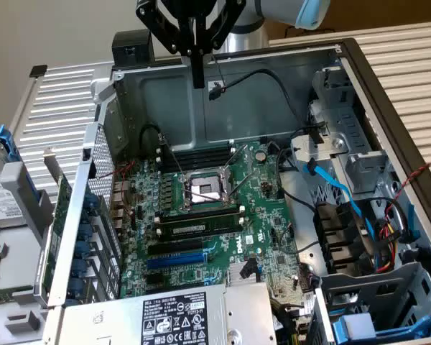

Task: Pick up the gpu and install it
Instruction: 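Reach for the gpu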

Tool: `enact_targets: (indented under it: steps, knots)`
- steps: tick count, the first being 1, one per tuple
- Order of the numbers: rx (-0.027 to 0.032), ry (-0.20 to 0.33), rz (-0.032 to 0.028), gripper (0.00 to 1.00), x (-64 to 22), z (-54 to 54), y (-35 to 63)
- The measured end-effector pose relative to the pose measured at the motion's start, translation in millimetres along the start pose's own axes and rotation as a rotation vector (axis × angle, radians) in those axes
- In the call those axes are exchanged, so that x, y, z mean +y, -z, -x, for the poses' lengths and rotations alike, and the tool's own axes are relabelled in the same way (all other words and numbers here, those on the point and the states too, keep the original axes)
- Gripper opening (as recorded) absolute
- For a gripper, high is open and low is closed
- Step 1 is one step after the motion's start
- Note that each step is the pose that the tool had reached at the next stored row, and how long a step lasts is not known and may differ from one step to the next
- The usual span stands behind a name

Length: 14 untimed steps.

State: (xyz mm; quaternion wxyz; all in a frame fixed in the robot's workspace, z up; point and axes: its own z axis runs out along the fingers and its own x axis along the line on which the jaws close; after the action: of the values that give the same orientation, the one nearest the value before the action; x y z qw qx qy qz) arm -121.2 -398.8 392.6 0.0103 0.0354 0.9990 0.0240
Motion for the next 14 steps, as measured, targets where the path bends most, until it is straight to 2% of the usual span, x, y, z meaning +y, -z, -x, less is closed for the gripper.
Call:
enact_targets:
  steps: [14]
  knots:
    - [-0.0001, 0.0, 0.0, 0.11, 0.1, -0.9, 0.0]
